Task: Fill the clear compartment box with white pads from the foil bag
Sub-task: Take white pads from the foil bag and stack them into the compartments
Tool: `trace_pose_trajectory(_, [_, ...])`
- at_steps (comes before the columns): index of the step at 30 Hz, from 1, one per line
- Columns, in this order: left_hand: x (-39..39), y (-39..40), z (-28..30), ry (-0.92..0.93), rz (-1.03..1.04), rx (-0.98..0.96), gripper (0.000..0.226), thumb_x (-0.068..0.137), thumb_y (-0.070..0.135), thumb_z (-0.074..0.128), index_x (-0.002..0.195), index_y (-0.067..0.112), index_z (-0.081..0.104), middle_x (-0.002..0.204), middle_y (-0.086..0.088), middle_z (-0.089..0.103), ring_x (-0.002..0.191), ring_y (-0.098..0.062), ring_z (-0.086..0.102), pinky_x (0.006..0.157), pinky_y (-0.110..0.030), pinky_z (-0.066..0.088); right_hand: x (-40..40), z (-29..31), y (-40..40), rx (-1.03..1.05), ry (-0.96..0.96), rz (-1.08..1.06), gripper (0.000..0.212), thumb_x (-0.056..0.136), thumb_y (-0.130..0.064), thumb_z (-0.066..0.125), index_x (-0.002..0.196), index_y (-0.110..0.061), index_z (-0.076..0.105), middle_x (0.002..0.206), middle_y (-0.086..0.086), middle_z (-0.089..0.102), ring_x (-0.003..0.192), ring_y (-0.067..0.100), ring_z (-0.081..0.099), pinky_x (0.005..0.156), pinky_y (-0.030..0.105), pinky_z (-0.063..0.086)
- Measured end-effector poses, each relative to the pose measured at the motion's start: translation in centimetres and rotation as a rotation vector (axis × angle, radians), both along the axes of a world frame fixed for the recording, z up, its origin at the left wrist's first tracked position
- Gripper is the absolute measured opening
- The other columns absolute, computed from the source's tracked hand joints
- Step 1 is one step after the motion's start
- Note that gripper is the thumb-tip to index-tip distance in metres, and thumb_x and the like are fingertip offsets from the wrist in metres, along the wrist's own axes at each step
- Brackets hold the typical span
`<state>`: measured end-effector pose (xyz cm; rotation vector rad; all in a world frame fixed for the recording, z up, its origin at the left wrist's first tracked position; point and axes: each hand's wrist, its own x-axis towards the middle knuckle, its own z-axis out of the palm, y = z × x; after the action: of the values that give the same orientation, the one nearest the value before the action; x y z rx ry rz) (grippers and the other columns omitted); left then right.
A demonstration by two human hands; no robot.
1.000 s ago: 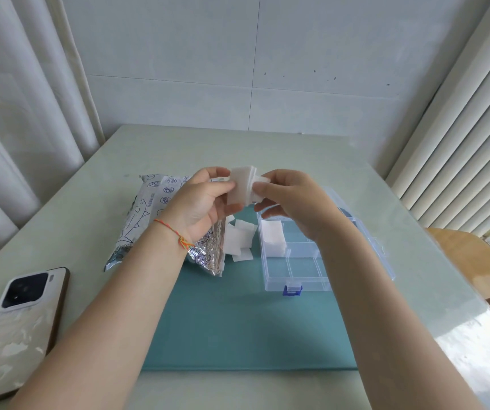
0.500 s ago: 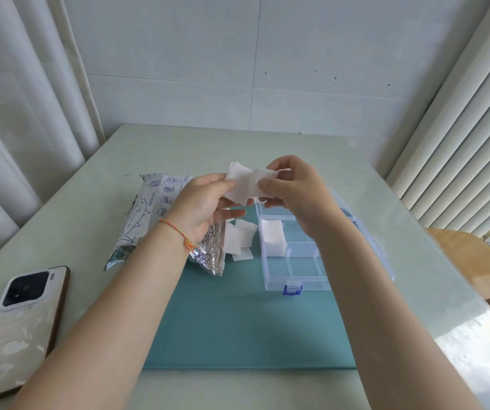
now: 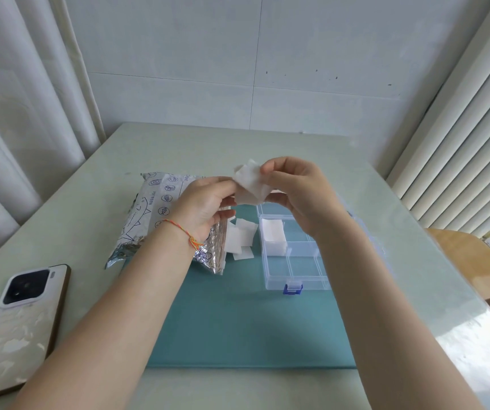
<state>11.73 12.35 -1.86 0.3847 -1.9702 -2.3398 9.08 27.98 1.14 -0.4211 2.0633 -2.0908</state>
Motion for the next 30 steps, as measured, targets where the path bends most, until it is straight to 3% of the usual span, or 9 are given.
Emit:
trace_pose_trajectory(4, [0.1,0.11,0.17,0.015,0.039,0.034,0.009,0.088,0.004,0.062,0.093,0.01,0.067,0.071,-0.004,0.062,0.054,-0.007,0.057,0.048,-0.017,0.043,-0.02,-0.25,0.07,0.264,0.115,-0.142,0.01,0.084,-0.009,0.064,0.085,-0.012,0.074,0.074,-0.002,0.07,0.058,0.004,0.058,0.054,0.015,0.043])
trace_pose_trajectory(10, [0.31,0.06,0.35,0.039,0.016,0.019,0.011,0.088,0.0,0.062,0.089,0.01,0.067,0.068,-0.004,0.066,0.055,-0.009,0.063,0.05,-0.018,0.049,-0.14,-0.33,0.0,0.24,0.113,-0.138,0.017,0.083,0.004,0.062,0.092,-0.009,0.065,0.081,0.011,0.07,0.057,0.014,0.062,0.058,0.024,0.053])
trace_pose_trajectory(14, [0.32,-0.05,0.38,0.048,0.001,-0.003,0.014,0.088,-0.002,0.06,0.093,0.008,0.069,0.071,-0.008,0.066,0.054,-0.011,0.062,0.051,-0.019,0.051,-0.1,-0.28,-0.07,0.155,0.138,-0.172,0.019,0.082,0.007,0.061,0.086,-0.011,0.063,0.08,0.009,0.064,0.058,0.019,0.064,0.065,0.03,0.058])
trace_pose_trajectory(19, [0.42,-0.11,0.39,0.062,-0.044,-0.037,0.021,0.089,-0.001,0.06,0.106,0.002,0.07,0.08,-0.012,0.067,0.057,-0.012,0.063,0.054,-0.018,0.051,0.02,-0.39,-0.23,0.126,0.173,-0.177,0.019,0.081,0.009,0.061,0.083,-0.01,0.062,0.079,0.007,0.062,0.058,0.021,0.063,0.059,0.026,0.054])
trace_pose_trajectory(23, [0.57,0.12,0.79,0.062,-0.069,0.001,0.014,0.09,0.004,0.058,0.093,0.007,0.071,0.074,-0.008,0.067,0.059,-0.013,0.063,0.054,-0.02,0.051,-0.06,-0.36,-0.3,0.171,0.192,-0.182,0.019,0.081,0.007,0.061,0.082,-0.012,0.062,0.079,0.007,0.063,0.054,0.017,0.061,0.056,0.024,0.052])
trace_pose_trajectory(26, [0.52,0.17,0.87,0.049,-0.071,0.011,0.013,0.091,0.007,0.057,0.091,0.007,0.071,0.082,-0.012,0.067,0.063,-0.016,0.064,0.054,-0.021,0.051,-0.15,-0.47,-0.29,0.229,0.209,-0.19,0.019,0.081,0.005,0.062,0.082,-0.014,0.062,0.077,0.005,0.064,0.051,0.015,0.058,0.056,0.024,0.051])
trace_pose_trajectory(30, [0.36,0.09,0.67,0.05,-0.069,0.0,0.014,0.091,0.007,0.057,0.088,0.008,0.071,0.077,-0.009,0.068,0.064,-0.016,0.065,0.054,-0.022,0.052,-0.34,-0.75,-0.37,0.275,0.203,-0.205,0.018,0.081,-0.003,0.066,0.084,-0.02,0.063,0.08,0.003,0.064,0.06,0.011,0.054,0.056,0.021,0.045])
